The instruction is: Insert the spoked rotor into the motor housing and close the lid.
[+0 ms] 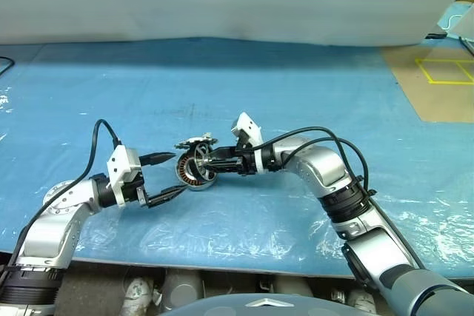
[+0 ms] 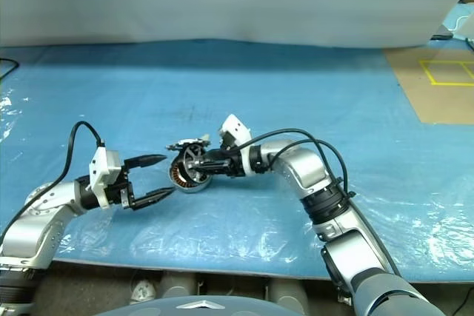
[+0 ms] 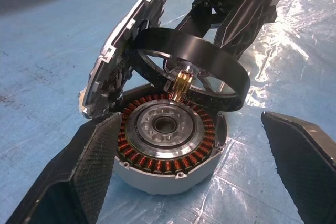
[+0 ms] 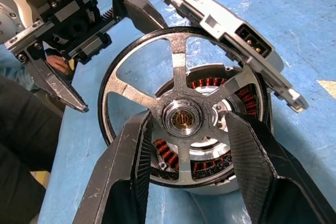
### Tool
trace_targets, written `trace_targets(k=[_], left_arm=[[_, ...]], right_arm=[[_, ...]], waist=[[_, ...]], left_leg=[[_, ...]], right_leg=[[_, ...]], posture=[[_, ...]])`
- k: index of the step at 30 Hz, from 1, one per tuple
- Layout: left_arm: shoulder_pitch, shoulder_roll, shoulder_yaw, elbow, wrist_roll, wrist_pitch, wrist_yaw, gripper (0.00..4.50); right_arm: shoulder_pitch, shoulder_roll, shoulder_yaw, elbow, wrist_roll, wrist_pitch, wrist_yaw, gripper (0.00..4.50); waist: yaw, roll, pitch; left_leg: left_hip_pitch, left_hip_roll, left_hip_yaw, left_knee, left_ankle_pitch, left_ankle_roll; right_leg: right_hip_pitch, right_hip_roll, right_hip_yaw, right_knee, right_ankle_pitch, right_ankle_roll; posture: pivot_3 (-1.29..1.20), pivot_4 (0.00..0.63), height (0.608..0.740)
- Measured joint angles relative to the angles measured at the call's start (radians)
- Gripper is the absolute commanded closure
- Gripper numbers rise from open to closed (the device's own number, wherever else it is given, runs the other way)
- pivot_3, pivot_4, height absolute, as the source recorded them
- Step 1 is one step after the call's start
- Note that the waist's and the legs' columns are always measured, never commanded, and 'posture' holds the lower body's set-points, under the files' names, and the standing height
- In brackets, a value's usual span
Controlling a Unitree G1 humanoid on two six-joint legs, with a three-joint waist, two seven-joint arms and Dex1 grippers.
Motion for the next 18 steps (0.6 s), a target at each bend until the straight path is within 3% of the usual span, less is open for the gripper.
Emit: trace_targets(k=[2,7,18], left_arm=[[0.0,-0.002,-0.002,0.0,0.001,0.0,0.0,0.0],[0.0,-0.003,-0.003,0.0,0.006,0.0,0.001,0.0],[0.0,-0.004,-0.005,0.0,0.01,0.001,-0.001,0.0]], right_arm=[[0.001,0.0,0.0,0.0,-0.004,-0.008,-0.003,1.63],[0.001,0.001,0.0,0.003,-0.019,-0.009,-0.024,0.03],[0.001,-0.001,-0.029,-0.012,-0.003,0.027,-0.028,0.03]], waist=[[0.0,0.0,0.0],[0.0,0.0,0.0],[0.0,0.0,0.0]], left_leg=[[0.0,0.0,0.0,0.0,0.0,0.0],[0.0,0.0,0.0,0.0,0.0,0.0],[0.0,0.0,0.0,0.0,0.0,0.0]], right_leg=[[0.0,0.0,0.0,0.0,0.0,0.0],[0.0,0.0,0.0,0.0,0.0,0.0],[0.0,0.0,0.0,0.0,0.0,0.0]], posture=[[0.0,0.15,0.74],[0.0,0.15,0.74],[0.0,0.15,0.74]])
